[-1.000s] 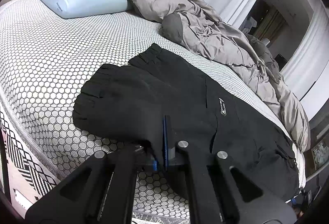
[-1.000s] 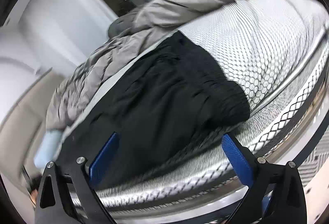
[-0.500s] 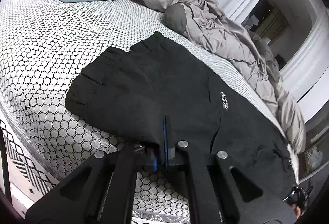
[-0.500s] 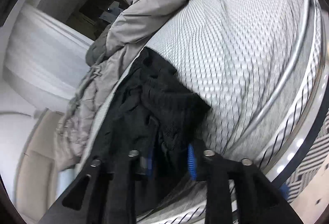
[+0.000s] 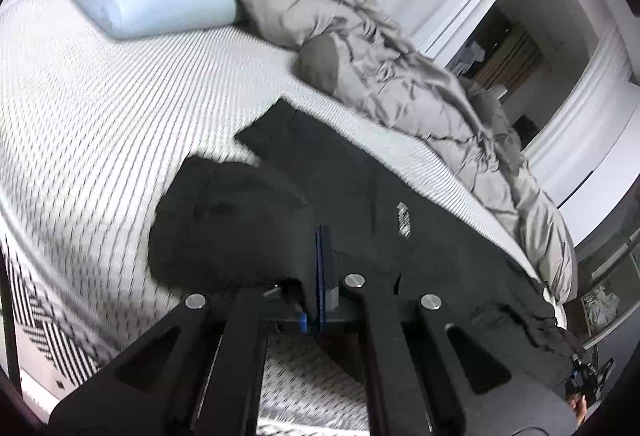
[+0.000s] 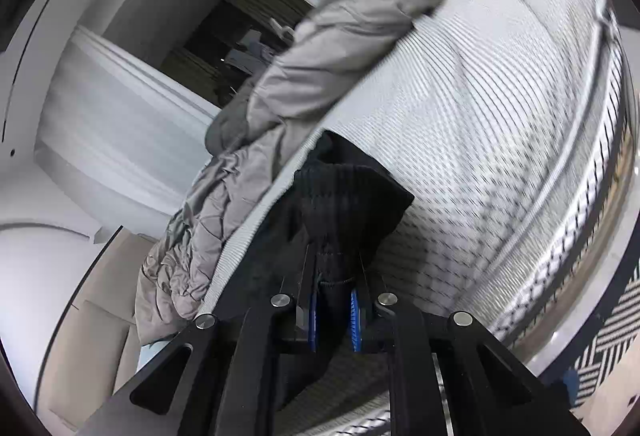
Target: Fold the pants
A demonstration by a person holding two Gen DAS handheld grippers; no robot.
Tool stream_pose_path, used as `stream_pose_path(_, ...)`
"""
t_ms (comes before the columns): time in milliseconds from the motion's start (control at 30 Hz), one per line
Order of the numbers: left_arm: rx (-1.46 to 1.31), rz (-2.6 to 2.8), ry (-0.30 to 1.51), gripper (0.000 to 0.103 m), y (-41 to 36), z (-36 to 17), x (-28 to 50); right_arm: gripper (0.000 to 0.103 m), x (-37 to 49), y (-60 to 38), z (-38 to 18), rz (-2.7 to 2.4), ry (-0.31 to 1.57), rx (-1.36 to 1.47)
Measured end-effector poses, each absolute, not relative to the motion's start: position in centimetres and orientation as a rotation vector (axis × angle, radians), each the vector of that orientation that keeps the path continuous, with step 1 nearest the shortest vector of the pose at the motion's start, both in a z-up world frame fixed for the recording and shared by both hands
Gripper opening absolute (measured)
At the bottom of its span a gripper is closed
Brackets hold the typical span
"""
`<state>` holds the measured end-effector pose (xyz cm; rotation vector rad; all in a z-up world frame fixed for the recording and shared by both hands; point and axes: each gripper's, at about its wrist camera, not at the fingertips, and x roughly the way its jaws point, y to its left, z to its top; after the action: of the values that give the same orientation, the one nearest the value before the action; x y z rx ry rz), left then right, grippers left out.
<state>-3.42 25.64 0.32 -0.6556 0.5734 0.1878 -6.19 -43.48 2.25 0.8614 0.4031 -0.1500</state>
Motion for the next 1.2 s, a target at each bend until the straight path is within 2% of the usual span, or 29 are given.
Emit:
stream_pose_path(200,-0.597,0.18,0.565,0.001,26.7,4.7,4.3,0.011,0.7,-42.4,8.2,-0.17,0.367,0.748)
stream_pose_path(367,-0.579,0.185,0.635,0.001,28.5,5.3,15.4,0.013,12.1,-42.6,11.1,-0.204,0.418,0.648)
stream_pose_path(400,-0.6,0.199,0.629,0.01,29.1,4.8,17.5,0.014,14.7,-42.7,11.0,-0.22,0.436,0.631)
stream_pose_path(433,-0.612,0.218,0.64,0.033,29.6,4.1,19.5,0.017,17.7,-42.8,10.9,-0.238,0.468,0.607)
stream_pose_path(467,-0.606,0.252,0.668,0.048,30.2,3.3,21.6,0.032,20.7,-43.1,10.5,-0.254,0.493,0.594)
stream_pose_path(500,-0.604,0.286,0.69,0.071,30.7,2.5,23.1,0.042,23.0,-43.4,10.0,-0.261,0.517,0.59)
stream_pose_path(533,-0.602,0.317,0.724,0.074,31.3,1.8,24.4,0.058,25.5,-43.7,9.6,-0.276,0.52,0.571)
stream_pose_path(567,-0.601,0.325,0.741,0.074,31.6,1.4,24.9,0.065,26.5,-43.8,9.0,-0.307,0.526,0.546)
stream_pose_path(700,-0.616,0.3,0.741,0.078,32.6,1.2,24.1,0.066,29.0,-43.8,8.5,-0.343,0.559,0.461)
stream_pose_path(800,-0.656,0.304,0.692,0.078,33.5,2.0,22.5,0.072,27.8,-42.9,8.6,-0.349,0.547,0.403)
stream_pose_path(867,-0.667,0.288,0.695,0.078,33.2,2.3,21.1,0.08,25.9,-41.5,8.6,-0.325,0.529,0.382)
stream_pose_path(967,-0.706,0.253,0.697,0.077,31.8,1.6,18.1,0.081,22.6,-39.4,7.8,-0.273,0.514,0.387)
stream_pose_path(1033,-0.72,0.233,0.719,0.066,30.5,0.4,16.8,0.081,21.3,-38.1,6.9,-0.236,0.546,0.399)
stream_pose_path(1100,-0.717,0.212,0.767,0.065,29.3,-1.2,17.9,0.081,20.0,-37.0,6.2,-0.21,0.568,0.405)
stream_pose_path(1200,-0.737,0.238,0.876,0.042,28.6,-4.4,21.0,0.081,18.2,-35.5,5.4,-0.145,0.559,0.447)
